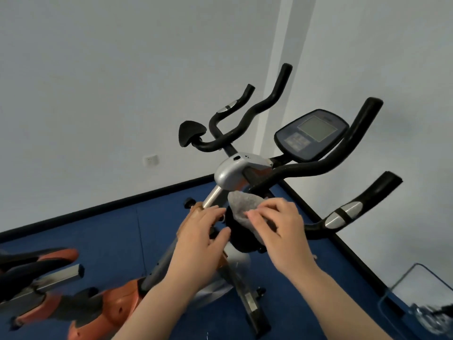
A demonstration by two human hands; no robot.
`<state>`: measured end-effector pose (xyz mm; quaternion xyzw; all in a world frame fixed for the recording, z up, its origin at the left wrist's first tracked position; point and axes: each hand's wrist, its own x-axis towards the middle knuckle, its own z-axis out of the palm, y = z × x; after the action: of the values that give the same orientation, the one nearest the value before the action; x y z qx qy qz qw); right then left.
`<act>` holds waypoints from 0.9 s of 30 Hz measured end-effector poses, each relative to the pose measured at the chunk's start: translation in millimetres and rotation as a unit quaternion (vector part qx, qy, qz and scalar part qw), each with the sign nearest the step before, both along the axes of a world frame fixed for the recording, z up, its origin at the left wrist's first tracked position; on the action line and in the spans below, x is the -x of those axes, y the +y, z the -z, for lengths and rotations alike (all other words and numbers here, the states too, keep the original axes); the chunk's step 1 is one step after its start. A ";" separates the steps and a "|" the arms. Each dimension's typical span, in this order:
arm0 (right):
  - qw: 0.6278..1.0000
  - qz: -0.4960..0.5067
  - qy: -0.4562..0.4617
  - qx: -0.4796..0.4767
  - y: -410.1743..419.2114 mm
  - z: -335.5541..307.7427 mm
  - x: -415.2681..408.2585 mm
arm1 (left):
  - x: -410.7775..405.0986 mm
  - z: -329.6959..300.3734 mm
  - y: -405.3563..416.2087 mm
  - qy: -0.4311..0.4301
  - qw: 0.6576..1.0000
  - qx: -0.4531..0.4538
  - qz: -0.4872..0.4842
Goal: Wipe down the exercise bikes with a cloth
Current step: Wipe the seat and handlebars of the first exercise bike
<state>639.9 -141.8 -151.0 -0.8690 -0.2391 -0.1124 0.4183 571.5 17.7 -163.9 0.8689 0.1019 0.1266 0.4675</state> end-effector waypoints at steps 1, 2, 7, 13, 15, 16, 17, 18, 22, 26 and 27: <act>1.000 0.010 -0.015 -0.014 -0.6 -0.9 -0.5 | -6.6 2.4 1.7 0.000 1.000 0.028 0.001; 0.999 0.024 -0.030 -0.013 -0.3 -2.0 -1.3 | -13.4 3.9 3.0 -0.002 0.998 0.058 -0.001; 0.971 0.102 -0.085 0.196 21.2 4.7 10.0 | -34.3 2.7 5.4 0.006 0.989 0.146 0.031; 0.936 0.139 -0.136 0.293 37.0 3.5 15.5 | -36.6 2.3 15.7 -0.019 0.980 0.173 0.094; 0.926 0.111 -0.127 0.337 34.8 -0.4 19.8 | -35.4 2.1 17.6 -0.033 0.980 0.178 0.088; 0.918 0.116 -0.123 0.360 40.2 -1.0 23.3 | -36.7 3.8 24.1 -0.030 0.976 0.183 0.112; 0.912 0.122 -0.113 0.375 44.6 -3.0 27.3 | -38.1 6.0 30.2 -0.024 0.973 0.182 0.138; 0.913 0.108 -0.099 0.380 41.2 -5.4 27.9 | -37.8 6.9 31.0 -0.026 0.973 0.178 0.143; 0.953 0.080 -0.056 0.288 28.9 -20.5 17.3 | -42.2 7.9 37.0 -0.016 0.964 0.195 0.180; 0.956 0.117 -0.121 0.239 44.9 -19.3 10.2 | -46.7 6.3 43.5 -0.022 0.957 0.201 0.206; 0.956 0.113 -0.103 0.249 48.5 -16.9 9.6 | -46.3 5.4 43.1 -0.025 0.958 0.195 0.209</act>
<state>630.2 -93.3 -134.1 -0.9507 -0.2018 -0.1847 0.1463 617.8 60.9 -169.3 0.7590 -0.0708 0.0259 0.6467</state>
